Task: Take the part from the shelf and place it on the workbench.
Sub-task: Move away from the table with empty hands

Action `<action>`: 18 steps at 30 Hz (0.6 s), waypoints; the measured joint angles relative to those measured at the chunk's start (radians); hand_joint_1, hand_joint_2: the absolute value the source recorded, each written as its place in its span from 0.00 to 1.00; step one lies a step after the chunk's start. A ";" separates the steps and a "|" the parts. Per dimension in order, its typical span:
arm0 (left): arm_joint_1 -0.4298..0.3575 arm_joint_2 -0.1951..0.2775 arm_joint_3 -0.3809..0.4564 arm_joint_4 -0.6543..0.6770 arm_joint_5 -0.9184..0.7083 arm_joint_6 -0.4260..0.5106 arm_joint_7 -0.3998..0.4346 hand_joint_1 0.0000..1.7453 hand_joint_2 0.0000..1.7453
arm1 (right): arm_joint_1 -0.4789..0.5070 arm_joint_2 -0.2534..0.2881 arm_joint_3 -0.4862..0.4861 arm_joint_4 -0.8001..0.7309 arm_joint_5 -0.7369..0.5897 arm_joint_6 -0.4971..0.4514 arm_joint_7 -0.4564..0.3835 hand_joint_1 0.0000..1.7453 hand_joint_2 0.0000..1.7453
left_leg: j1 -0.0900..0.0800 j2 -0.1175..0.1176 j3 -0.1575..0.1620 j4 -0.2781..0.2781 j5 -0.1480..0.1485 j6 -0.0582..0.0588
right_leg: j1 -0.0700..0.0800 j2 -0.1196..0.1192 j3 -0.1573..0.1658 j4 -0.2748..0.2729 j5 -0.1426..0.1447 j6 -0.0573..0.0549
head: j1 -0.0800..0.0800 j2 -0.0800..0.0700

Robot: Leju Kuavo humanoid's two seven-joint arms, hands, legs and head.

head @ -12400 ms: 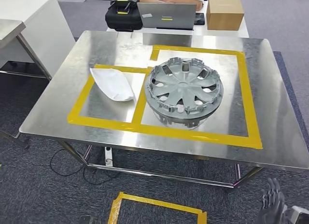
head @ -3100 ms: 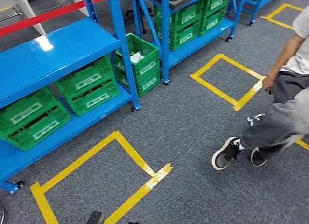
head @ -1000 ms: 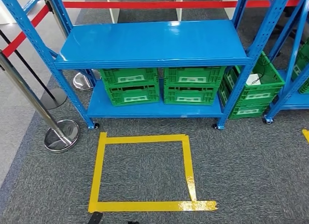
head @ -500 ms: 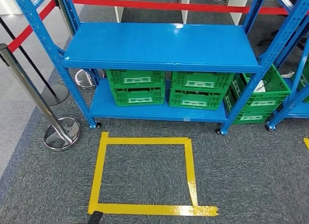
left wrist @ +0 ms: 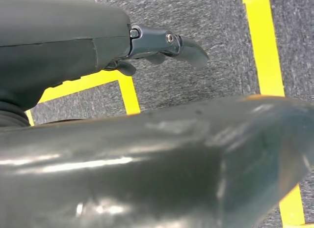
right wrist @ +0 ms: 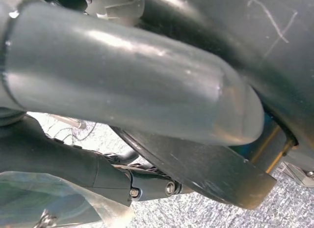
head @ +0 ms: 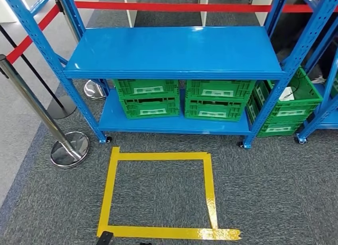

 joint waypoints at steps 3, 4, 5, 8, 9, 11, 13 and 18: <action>-0.001 0.001 0.000 0.000 0.000 0.000 -0.001 0.00 0.00 | 0.001 0.000 0.000 0.000 0.001 0.000 0.000 0.00 0.00 | -0.006 0.002 0.070 -0.172 0.084 0.014 | 0.003 0.000 0.009 -0.001 -0.015 0.010 | 0.000 0.000; -0.001 0.001 0.000 0.000 0.000 0.000 -0.001 0.00 0.00 | 0.001 0.000 0.000 0.000 0.001 0.000 -0.001 0.00 0.00 | -0.008 0.003 0.081 -0.199 0.083 0.017 | 0.004 -0.001 0.008 -0.002 -0.018 0.015 | 0.001 0.000; 0.000 0.001 0.000 0.000 0.001 0.000 -0.001 0.00 0.00 | 0.001 0.000 0.000 0.000 0.001 -0.001 -0.001 0.00 0.00 | -0.011 0.003 0.086 -0.207 0.074 0.020 | 0.005 -0.002 0.009 -0.005 -0.019 0.020 | 0.000 0.000; 0.005 0.002 0.000 0.000 0.001 0.000 -0.002 0.00 0.00 | 0.000 -0.001 0.000 0.000 0.004 -0.002 -0.002 0.00 0.00 | -0.006 0.003 0.101 -0.229 0.070 0.032 | 0.005 -0.002 0.010 0.000 -0.032 0.034 | 0.001 0.000; 0.004 0.002 0.000 0.000 0.002 0.000 -0.002 0.00 0.00 | 0.000 -0.001 0.000 0.000 0.004 -0.002 -0.003 0.00 0.00 | -0.003 0.003 0.108 -0.236 0.070 0.037 | 0.006 0.000 -0.005 0.032 -0.050 0.037 | 0.002 0.000; 0.002 0.002 0.000 0.000 0.002 0.000 -0.002 0.00 0.00 | -0.002 -0.002 0.000 0.000 0.005 -0.003 -0.008 0.00 0.00 | -0.004 0.004 0.115 -0.238 0.065 0.046 | 0.007 0.002 -0.070 0.146 -0.102 0.041 | 0.003 0.000; 0.002 0.002 0.000 0.000 0.002 0.000 -0.002 0.00 0.00 | -0.005 -0.002 0.000 0.000 0.005 -0.004 -0.015 0.00 0.00 | -0.007 0.004 0.122 -0.238 0.058 0.051 | 0.010 0.002 -0.131 0.244 -0.122 0.041 | 0.002 0.000; 0.003 0.001 0.001 0.000 0.001 0.000 -0.002 0.00 0.00 | -0.006 -0.003 0.000 0.000 0.008 -0.004 -0.014 0.00 0.00 | -0.014 -0.003 0.150 -0.235 0.034 0.043 | 0.014 0.003 -0.059 0.043 0.027 0.029 | 0.004 0.000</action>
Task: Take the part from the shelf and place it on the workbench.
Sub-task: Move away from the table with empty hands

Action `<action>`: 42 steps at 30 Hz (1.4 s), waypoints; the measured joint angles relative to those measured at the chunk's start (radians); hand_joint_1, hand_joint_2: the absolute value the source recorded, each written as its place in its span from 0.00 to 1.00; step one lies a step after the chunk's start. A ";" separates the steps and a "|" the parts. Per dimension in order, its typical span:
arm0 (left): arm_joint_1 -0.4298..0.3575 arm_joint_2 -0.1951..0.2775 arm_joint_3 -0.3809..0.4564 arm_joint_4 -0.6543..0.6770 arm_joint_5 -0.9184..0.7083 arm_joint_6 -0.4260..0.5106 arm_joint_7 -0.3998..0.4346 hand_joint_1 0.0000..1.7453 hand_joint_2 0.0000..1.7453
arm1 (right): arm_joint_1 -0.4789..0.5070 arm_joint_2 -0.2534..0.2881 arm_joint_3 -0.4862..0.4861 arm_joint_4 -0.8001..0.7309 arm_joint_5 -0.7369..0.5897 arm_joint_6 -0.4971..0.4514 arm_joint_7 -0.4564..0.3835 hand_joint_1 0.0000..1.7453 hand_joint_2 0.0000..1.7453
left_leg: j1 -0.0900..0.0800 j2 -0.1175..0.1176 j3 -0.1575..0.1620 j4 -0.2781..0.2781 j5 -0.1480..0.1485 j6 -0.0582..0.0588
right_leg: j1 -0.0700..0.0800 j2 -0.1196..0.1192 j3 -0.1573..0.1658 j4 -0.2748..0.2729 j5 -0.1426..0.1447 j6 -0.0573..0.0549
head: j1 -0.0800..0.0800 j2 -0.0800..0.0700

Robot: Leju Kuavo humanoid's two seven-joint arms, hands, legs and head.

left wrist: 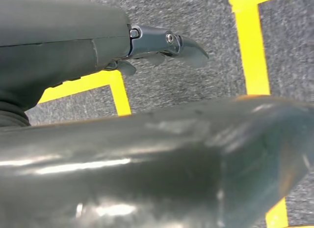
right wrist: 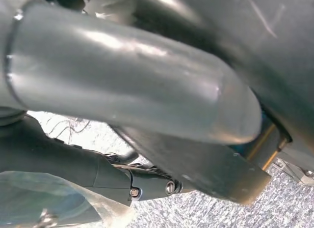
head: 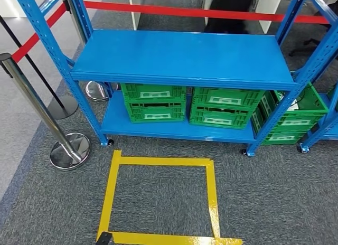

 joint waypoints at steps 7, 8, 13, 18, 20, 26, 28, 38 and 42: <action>-0.003 0.001 0.000 0.000 -0.001 0.000 0.002 0.00 0.00 | 0.004 0.004 0.000 0.001 0.004 0.000 -0.002 0.00 0.00 | 0.002 0.003 -0.040 0.088 -0.052 -0.035 | -0.008 -0.001 0.038 -0.049 -0.006 -0.026 | -0.007 0.000; -0.003 0.001 0.000 0.000 -0.001 0.000 0.002 0.00 0.00 | 0.005 0.003 0.000 0.001 0.004 0.000 -0.002 0.00 0.00 | 0.005 0.003 -0.072 0.151 -0.077 -0.041 | -0.009 -0.003 0.041 -0.050 -0.008 -0.030 | -0.010 0.000; -0.001 0.003 0.000 0.000 -0.001 0.000 0.002 0.00 0.00 | 0.007 0.003 0.000 0.001 0.005 -0.001 -0.001 0.00 0.00 | 0.016 0.004 -0.134 0.203 -0.016 -0.046 | -0.010 -0.001 0.064 -0.050 -0.026 -0.032 | -0.010 0.000; -0.002 0.002 0.000 0.000 0.000 0.000 0.003 0.00 0.00 | 0.007 0.003 0.000 0.001 0.007 -0.004 0.000 0.00 0.00 | 0.007 0.005 -0.058 0.024 0.039 -0.027 | -0.005 -0.002 0.073 -0.054 -0.044 -0.010 | -0.009 0.000; -0.001 0.002 0.000 0.000 0.000 0.000 0.003 0.00 0.00 | 0.007 0.003 0.000 0.001 0.008 -0.006 0.001 0.00 0.00 | 0.011 0.005 -0.050 0.009 0.038 -0.018 | -0.005 -0.003 0.074 -0.054 -0.051 0.000 | -0.008 0.000; -0.003 0.000 0.000 0.000 0.000 0.000 0.002 0.00 0.00 | 0.000 0.002 0.000 0.000 0.005 -0.008 -0.009 0.00 0.00 | 0.010 0.009 -0.031 -0.004 0.030 0.005 | -0.003 0.000 -0.083 0.216 -0.139 0.014 | -0.002 0.000; -0.001 -0.001 0.000 0.000 0.000 0.000 0.003 0.00 0.00 | -0.002 0.001 0.000 0.000 0.005 -0.008 -0.009 0.00 0.00 | 0.009 0.007 -0.021 -0.004 0.024 0.005 | -0.003 -0.001 -0.066 0.150 -0.070 0.013 | -0.002 0.000; -0.004 -0.004 0.000 0.000 -0.001 0.004 0.003 0.00 0.00 | 0.004 0.004 0.000 0.001 0.006 -0.010 -0.013 0.00 0.00 | 0.007 0.006 -0.063 0.115 -0.052 -0.043 | -0.010 -0.001 0.030 -0.049 0.003 -0.028 | -0.009 0.000; -0.001 -0.003 0.000 0.000 -0.001 0.005 0.003 0.00 0.00 | 0.006 0.004 0.000 0.001 0.008 -0.012 -0.016 0.00 0.00 | 0.014 0.006 -0.152 0.270 -0.080 -0.051 | -0.010 -0.002 0.038 -0.049 -0.004 -0.033 | -0.011 0.000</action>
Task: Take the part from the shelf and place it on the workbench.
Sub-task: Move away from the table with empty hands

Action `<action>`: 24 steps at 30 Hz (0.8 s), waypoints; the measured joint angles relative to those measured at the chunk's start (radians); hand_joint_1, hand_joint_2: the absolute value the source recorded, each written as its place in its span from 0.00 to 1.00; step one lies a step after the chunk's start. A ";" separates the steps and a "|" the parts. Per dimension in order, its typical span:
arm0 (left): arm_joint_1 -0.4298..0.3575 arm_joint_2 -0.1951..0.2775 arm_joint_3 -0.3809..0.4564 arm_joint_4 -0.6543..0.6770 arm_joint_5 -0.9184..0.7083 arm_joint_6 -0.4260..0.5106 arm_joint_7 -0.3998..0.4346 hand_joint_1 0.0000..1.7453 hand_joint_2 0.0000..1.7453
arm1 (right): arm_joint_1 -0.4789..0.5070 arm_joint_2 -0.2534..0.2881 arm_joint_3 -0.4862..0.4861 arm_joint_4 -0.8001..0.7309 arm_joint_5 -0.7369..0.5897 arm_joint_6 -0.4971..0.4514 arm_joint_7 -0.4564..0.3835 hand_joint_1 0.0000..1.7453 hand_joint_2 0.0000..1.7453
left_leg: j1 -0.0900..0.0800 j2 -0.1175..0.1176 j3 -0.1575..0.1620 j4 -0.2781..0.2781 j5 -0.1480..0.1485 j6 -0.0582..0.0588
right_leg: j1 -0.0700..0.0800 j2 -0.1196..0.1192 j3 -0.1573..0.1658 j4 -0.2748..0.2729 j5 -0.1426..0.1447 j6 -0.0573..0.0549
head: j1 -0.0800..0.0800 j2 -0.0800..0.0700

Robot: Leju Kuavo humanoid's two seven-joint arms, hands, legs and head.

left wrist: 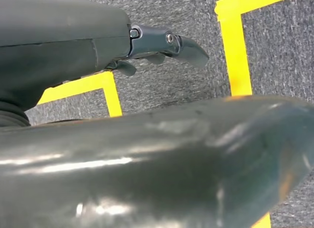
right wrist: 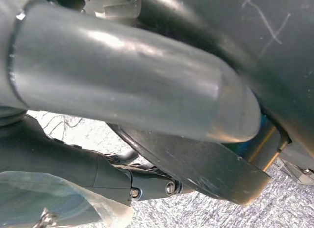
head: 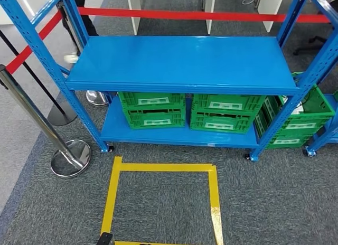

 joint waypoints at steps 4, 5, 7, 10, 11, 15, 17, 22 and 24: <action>-0.001 0.001 0.000 0.000 0.000 0.001 0.000 0.00 0.00 | 0.001 0.000 0.000 0.000 0.001 -0.001 -0.002 0.00 0.00 | -0.003 0.001 0.088 -0.218 0.120 0.015 | 0.003 0.002 0.012 0.000 -0.013 0.009 | 0.000 0.000; -0.002 0.001 0.000 0.000 0.001 0.001 -0.001 0.00 0.00 | 0.001 0.000 0.000 0.000 0.002 -0.001 -0.003 0.00 0.00 | -0.005 0.001 0.100 -0.247 0.123 0.019 | 0.005 0.002 0.011 0.000 -0.015 0.015 | 0.002 0.000; 0.001 0.002 0.000 0.000 0.002 0.001 -0.001 0.00 0.00 | 0.000 0.000 0.000 0.000 0.003 -0.002 -0.004 0.00 0.00 | -0.006 0.001 0.104 -0.262 0.115 0.027 | 0.006 0.002 0.013 -0.004 -0.015 0.027 | 0.004 0.000; 0.003 0.002 0.001 0.000 0.005 0.001 -0.003 0.00 0.00 | -0.001 0.000 0.000 0.000 0.006 -0.003 -0.004 0.00 0.00 | 0.001 0.001 0.115 -0.275 0.117 0.043 | 0.007 0.003 -0.008 0.038 -0.044 0.040 | 0.009 0.000; 0.003 0.002 0.001 0.000 0.005 0.001 -0.004 0.00 0.00 | -0.002 0.000 0.000 0.000 0.007 -0.004 -0.005 0.00 0.00 | 0.001 0.002 0.118 -0.277 0.116 0.047 | 0.007 0.003 -0.036 0.090 -0.069 0.042 | 0.012 0.000; 0.004 0.002 0.002 0.000 0.004 0.003 -0.008 0.00 0.00 | -0.007 -0.001 0.001 0.000 0.008 -0.004 -0.009 0.00 0.00 | -0.003 0.003 0.128 -0.277 0.106 0.057 | 0.008 0.003 -0.138 0.265 -0.109 0.047 | 0.016 0.000; 0.005 0.001 0.002 0.000 0.003 0.008 -0.012 0.00 0.00 | -0.008 -0.002 0.001 0.000 0.007 -0.005 -0.009 0.00 0.00 | -0.004 0.001 0.139 -0.277 0.098 0.054 | 0.006 0.003 -0.098 0.167 -0.034 0.046 | 0.016 0.000; 0.005 0.002 0.002 0.000 0.001 0.015 -0.019 0.00 0.00 | -0.002 -0.001 0.001 0.000 0.004 -0.005 -0.010 0.00 0.00 | -0.012 -0.001 0.142 -0.269 0.086 0.034 | 0.007 0.007 -0.021 0.006 0.008 0.026 | 0.014 0.000; 0.004 0.002 0.002 0.000 0.001 0.019 -0.019 0.00 0.00 | -0.001 0.000 0.001 0.000 0.003 -0.005 -0.012 0.00 0.00 | -0.011 0.001 0.139 -0.258 0.077 0.025 | 0.004 0.007 -0.015 0.004 0.006 0.017 | 0.010 0.000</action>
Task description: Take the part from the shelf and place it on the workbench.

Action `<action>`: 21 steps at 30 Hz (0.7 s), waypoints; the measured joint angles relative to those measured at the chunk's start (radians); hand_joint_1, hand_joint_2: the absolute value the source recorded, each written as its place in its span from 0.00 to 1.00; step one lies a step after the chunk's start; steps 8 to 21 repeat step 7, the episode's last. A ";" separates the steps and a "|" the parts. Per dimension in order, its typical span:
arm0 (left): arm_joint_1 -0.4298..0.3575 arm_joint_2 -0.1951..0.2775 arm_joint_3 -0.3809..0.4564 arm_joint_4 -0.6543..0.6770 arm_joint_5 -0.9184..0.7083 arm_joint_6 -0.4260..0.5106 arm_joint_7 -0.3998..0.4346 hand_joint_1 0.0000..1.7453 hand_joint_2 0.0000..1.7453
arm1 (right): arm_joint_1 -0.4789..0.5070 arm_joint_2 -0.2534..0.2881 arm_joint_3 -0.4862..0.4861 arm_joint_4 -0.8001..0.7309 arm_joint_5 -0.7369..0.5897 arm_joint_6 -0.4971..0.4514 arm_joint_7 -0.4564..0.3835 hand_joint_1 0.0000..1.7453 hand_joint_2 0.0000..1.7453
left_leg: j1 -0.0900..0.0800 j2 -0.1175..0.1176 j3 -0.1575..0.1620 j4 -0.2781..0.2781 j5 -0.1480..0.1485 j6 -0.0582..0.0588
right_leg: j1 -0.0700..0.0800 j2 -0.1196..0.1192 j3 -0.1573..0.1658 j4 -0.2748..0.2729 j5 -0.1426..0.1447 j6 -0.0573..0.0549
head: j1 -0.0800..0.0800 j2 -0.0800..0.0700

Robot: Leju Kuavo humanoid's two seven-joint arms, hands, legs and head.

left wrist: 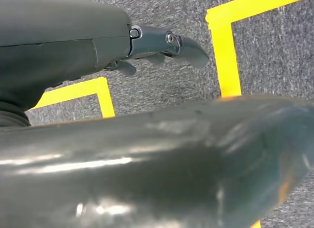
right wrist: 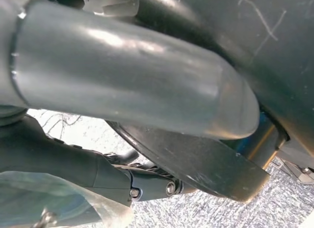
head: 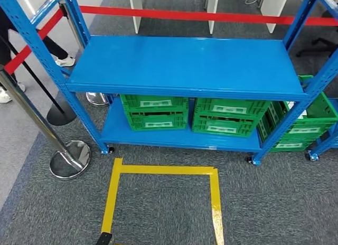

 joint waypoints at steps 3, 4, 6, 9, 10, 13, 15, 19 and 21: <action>-0.001 0.000 0.000 0.000 0.000 0.004 0.000 0.00 0.00 | 0.001 0.001 0.000 0.000 0.001 0.000 0.000 0.00 0.00 | 0.005 0.001 -0.065 0.136 -0.060 -0.018 | -0.004 -0.006 0.015 -0.004 -0.009 -0.016 | -0.006 0.000; 0.000 0.000 0.000 0.000 0.000 0.004 0.000 0.00 0.00 | 0.002 0.001 0.000 0.000 0.001 0.000 0.000 0.00 0.00 | 0.008 0.001 -0.103 0.204 -0.082 -0.021 | -0.004 -0.006 0.018 -0.004 -0.013 -0.019 | -0.006 0.000; 0.002 0.001 0.000 0.000 0.000 0.004 0.000 0.00 0.00 | 0.003 0.001 0.000 0.000 0.001 0.000 0.000 0.00 0.00 | 0.010 0.001 -0.152 0.275 -0.083 -0.022 | -0.003 -0.005 0.028 -0.004 -0.021 -0.020 | -0.006 0.000; 0.002 0.001 0.000 0.000 0.000 0.004 0.000 0.00 0.00 | 0.003 0.001 0.000 0.000 0.001 0.000 0.000 0.00 0.00 | 0.010 0.001 -0.160 0.283 -0.077 -0.022 | -0.003 -0.005 0.030 -0.004 -0.023 -0.020 | -0.007 0.000; 0.002 0.001 0.000 0.000 0.000 0.004 0.000 0.00 0.00 | 0.003 0.001 0.000 0.000 0.001 0.000 0.000 0.00 0.00 | 0.010 0.001 -0.160 0.283 -0.077 -0.022 | -0.003 -0.005 0.030 -0.004 -0.023 -0.020 | -0.007 0.000; 0.002 0.001 0.000 0.000 0.000 0.004 0.000 0.00 0.00 | 0.003 0.001 0.000 0.000 0.001 0.000 0.000 0.00 0.00 | 0.010 0.001 -0.160 0.283 -0.077 -0.022 | -0.003 -0.005 0.030 -0.004 -0.023 -0.020 | -0.007 0.000; 0.002 0.001 0.000 0.000 0.000 0.004 0.000 0.00 0.00 | 0.003 0.001 0.000 0.000 0.001 0.000 0.000 0.00 0.00 | 0.010 0.001 -0.160 0.283 -0.077 -0.022 | -0.003 -0.005 0.030 -0.004 -0.023 -0.020 | -0.007 0.000; 0.002 0.001 0.000 0.000 0.000 0.004 0.000 0.00 0.00 | 0.003 0.001 0.000 0.000 0.001 0.000 0.000 0.00 0.00 | 0.010 0.001 -0.160 0.283 -0.077 -0.022 | -0.003 -0.005 0.030 -0.004 -0.023 -0.020 | -0.007 0.000; 0.002 0.001 0.000 0.000 0.000 0.004 0.000 0.00 0.00 | 0.003 0.001 0.000 0.000 0.001 0.000 0.000 0.00 0.00 | 0.010 0.001 -0.160 0.283 -0.077 -0.022 | -0.003 -0.005 0.030 -0.004 -0.023 -0.020 | -0.007 0.000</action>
